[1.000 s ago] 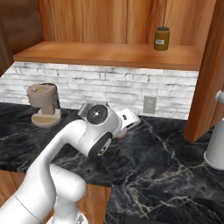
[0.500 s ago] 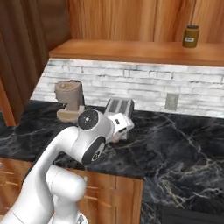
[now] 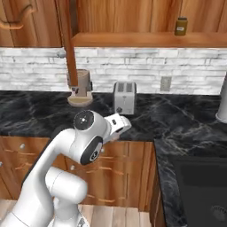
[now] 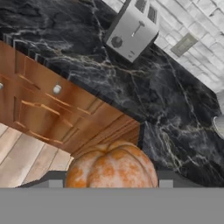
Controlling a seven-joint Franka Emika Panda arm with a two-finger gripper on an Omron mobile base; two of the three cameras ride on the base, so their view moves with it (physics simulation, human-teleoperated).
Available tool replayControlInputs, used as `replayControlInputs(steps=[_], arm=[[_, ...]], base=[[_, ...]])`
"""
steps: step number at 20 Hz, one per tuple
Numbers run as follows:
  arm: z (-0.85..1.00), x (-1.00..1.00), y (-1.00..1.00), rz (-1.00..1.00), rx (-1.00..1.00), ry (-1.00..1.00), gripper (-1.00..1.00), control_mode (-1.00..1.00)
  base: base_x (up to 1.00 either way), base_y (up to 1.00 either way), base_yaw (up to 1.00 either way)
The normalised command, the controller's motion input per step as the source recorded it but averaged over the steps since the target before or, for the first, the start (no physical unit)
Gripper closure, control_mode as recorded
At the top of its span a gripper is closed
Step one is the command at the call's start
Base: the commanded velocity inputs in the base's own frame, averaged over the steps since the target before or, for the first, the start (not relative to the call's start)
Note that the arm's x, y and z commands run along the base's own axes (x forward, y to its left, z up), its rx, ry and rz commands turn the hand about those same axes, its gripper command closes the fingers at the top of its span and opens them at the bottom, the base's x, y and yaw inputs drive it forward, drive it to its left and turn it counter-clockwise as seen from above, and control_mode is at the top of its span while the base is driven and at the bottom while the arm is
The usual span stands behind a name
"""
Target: Open the cabinet. Pick the orange and tangerine from the cabinet and place them into the bowl. Then close the cabinet.
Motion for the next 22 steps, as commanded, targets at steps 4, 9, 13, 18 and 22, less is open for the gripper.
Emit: replayControlInputs(steps=[4,9,13,18,22], arm=[[0.0,0.0,0.0,0.0,0.0,0.0,1.0,1.0],[0.0,0.0,0.0,0.0,0.0,0.0,1.0,1.0],[0.0,0.0,0.0,0.0,0.0,0.0,1.0,1.0],[0.0,0.0,0.0,0.0,0.0,0.0,1.0,1.0],[0.0,0.0,0.0,0.0,0.0,0.0,1.0,1.0]], base=[[-0.48,0.04,-0.71],[-0.43,0.21,-0.78],[-0.41,0.21,-0.81],[-0.37,0.03,-0.8],[-0.39,-0.02,-0.72]])
